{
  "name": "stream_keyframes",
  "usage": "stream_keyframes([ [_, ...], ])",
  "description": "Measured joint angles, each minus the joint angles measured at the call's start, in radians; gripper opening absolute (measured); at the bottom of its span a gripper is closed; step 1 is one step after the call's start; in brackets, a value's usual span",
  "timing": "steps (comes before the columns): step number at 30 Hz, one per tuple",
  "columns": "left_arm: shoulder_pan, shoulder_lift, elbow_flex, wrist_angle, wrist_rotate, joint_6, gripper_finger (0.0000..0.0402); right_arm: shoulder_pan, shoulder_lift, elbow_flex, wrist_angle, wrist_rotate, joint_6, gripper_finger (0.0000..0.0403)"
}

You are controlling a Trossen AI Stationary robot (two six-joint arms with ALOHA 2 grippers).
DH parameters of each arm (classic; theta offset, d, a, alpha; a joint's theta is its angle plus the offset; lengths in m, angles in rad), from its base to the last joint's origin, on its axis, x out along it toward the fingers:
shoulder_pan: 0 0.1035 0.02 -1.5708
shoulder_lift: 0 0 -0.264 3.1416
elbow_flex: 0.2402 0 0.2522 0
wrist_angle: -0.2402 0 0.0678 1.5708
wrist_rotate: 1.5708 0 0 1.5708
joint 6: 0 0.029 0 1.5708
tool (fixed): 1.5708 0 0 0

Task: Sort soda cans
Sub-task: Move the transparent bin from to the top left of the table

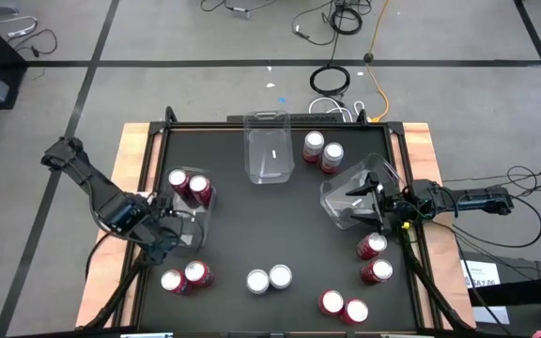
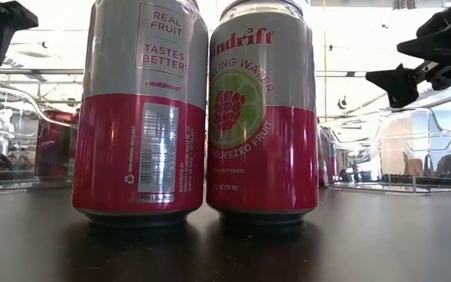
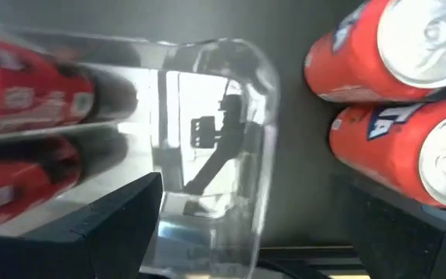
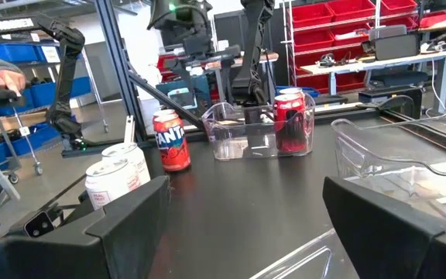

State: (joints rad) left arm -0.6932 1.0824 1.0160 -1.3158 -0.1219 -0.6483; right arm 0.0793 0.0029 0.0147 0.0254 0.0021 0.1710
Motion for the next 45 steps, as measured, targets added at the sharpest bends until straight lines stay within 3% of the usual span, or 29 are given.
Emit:
stream_keyframes([
  [20,-0.066,0.000,-0.219,0.157,0.013,0.004,0.0374,0.000,0.000,0.000,0.000,0.000,0.000,0.0334],
  [34,-0.066,0.000,-0.321,0.248,0.014,0.000,0.0269,0.000,0.000,0.000,0.000,0.000,0.000,0.0334],
  [45,-0.066,0.000,-0.370,0.358,0.018,-0.001,0.0232,0.000,0.000,0.000,0.000,0.000,0.000,0.0334],
])
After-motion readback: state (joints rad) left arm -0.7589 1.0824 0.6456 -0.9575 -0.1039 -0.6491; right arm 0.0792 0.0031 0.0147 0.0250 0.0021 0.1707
